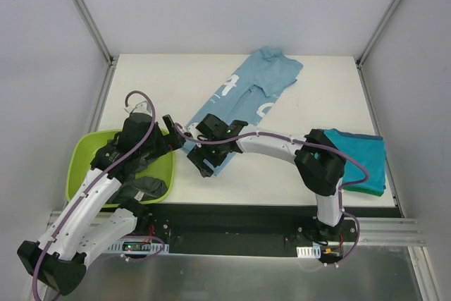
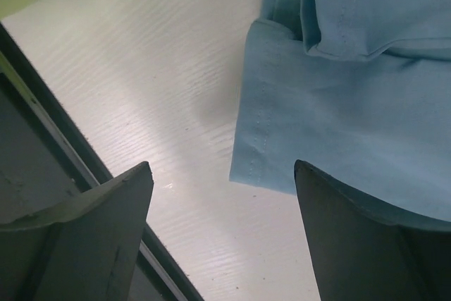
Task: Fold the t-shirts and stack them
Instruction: Rotate the tshirt 75 degrees
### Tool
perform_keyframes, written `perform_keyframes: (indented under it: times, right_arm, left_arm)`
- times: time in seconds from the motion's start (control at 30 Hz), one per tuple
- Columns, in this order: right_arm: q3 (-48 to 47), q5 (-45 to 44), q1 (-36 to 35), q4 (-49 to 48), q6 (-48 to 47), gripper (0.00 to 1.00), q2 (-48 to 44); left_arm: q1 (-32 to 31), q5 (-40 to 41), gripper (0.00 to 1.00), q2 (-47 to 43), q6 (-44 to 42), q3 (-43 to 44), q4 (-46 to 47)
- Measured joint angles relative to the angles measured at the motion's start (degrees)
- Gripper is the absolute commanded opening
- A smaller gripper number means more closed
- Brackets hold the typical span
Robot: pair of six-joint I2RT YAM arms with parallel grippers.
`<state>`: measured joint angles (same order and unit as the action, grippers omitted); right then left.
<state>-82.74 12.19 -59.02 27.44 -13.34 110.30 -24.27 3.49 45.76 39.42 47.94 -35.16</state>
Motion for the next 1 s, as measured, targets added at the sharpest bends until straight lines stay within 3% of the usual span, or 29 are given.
perform_keyframes:
  times: [0.13,0.5,0.73,0.87,1.0]
  right_arm:
    - [-0.22,-0.31,0.07,0.13,-0.72,0.68,2.73]
    - [-0.17,-6.51,0.11,0.57,2.38,0.49,5.79]
    - [18.73,-13.77,-0.04,-2.01,10.45,0.47,-7.72]
    - [28.35,-16.2,-0.04,-2.14,14.27,0.47,-15.78]
    - [34.45,-17.33,-0.04,-2.8,16.44,0.47,-21.51]
  left_arm:
    - [0.0,1.62,0.99,-0.44,0.11,-0.11,-1.6]
    - [0.0,4.33,0.99,-0.46,0.44,-0.13,-3.41]
    - [0.0,2.38,0.99,0.79,0.9,-0.13,-3.72]
    - [-0.39,-3.28,0.99,4.09,1.53,-0.13,-2.29]
    - [-7.91,-4.83,0.99,9.16,2.19,0.0,1.27]
